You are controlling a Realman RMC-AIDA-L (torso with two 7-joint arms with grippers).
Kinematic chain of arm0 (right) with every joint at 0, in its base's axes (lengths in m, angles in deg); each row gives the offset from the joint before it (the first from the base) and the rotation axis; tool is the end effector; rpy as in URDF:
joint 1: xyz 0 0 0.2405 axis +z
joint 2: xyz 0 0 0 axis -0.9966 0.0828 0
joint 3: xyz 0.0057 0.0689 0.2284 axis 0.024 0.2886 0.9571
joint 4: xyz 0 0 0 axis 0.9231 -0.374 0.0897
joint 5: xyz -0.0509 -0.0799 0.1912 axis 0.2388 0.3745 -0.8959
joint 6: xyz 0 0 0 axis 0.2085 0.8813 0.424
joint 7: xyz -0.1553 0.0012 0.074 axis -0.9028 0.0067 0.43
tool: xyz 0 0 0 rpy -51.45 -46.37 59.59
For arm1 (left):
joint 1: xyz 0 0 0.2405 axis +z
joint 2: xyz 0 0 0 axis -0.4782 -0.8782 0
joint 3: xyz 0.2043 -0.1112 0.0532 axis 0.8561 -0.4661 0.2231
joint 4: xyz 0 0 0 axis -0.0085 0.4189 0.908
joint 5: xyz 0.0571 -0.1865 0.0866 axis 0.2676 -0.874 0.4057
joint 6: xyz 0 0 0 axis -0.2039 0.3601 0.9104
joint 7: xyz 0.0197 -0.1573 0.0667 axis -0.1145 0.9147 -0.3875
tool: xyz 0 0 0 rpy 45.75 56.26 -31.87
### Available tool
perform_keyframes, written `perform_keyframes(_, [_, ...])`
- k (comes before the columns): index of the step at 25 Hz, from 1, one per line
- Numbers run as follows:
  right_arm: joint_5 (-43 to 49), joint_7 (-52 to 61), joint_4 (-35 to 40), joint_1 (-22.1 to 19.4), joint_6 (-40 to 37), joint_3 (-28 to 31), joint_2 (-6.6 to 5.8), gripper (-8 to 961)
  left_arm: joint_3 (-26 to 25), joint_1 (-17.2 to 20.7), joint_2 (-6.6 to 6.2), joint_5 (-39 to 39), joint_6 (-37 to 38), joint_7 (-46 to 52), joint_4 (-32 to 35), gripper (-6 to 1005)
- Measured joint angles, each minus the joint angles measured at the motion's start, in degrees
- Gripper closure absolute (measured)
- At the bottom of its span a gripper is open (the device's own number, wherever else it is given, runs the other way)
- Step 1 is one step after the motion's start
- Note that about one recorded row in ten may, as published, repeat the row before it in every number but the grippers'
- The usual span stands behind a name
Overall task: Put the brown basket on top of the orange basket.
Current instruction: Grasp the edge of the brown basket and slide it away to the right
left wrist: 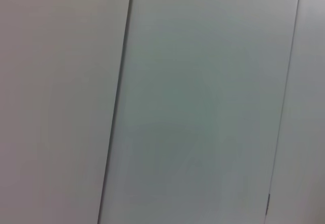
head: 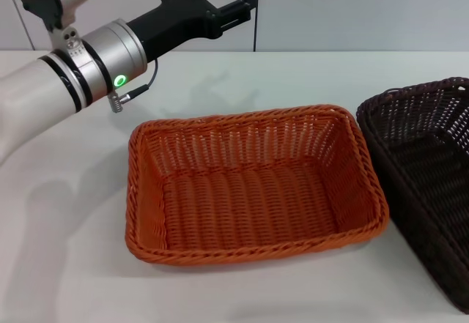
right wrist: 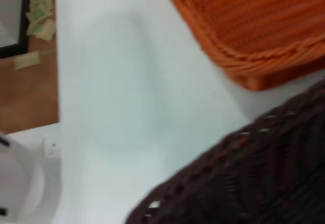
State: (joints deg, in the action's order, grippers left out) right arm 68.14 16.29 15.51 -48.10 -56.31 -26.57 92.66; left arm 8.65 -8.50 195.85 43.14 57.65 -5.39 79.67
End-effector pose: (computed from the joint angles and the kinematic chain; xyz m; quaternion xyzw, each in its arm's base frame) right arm 0.2745 0.3224 0.0791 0.9843 -0.0912 0.1509 0.0015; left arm -0.1396 0.4446 -0.0213 -0.8459 -0.2054 -0.3679 0.3270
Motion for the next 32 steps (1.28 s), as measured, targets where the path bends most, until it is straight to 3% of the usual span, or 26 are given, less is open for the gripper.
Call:
perform_keyframes(13, [-0.6,-5.1,1.2,0.4,-15.0,-2.6,2.69,399,0.3,0.1,0.08,-2.3,0.0,-0.5,-1.3,165])
perform_keyframes(23, [-0.3,-4.9,0.9,0.4,-15.4,-8.0,4.78,398,0.2,0.0,0.05,-3.9,0.0,-1.9,-2.7,165])
perform_keyframes(29, [-1.9,-5.3,0.6,0.5,-15.6,-8.8,4.73,398,0.2,-0.4,0.01,-4.0,-0.1,-2.1,-2.8,165])
perform_keyframes(32, [-5.3,-5.2,1.0,0.6,-15.6,-7.9,3.03,397,0.2,-0.5,-0.06,-4.0,-0.2,-2.1,-2.8,165])
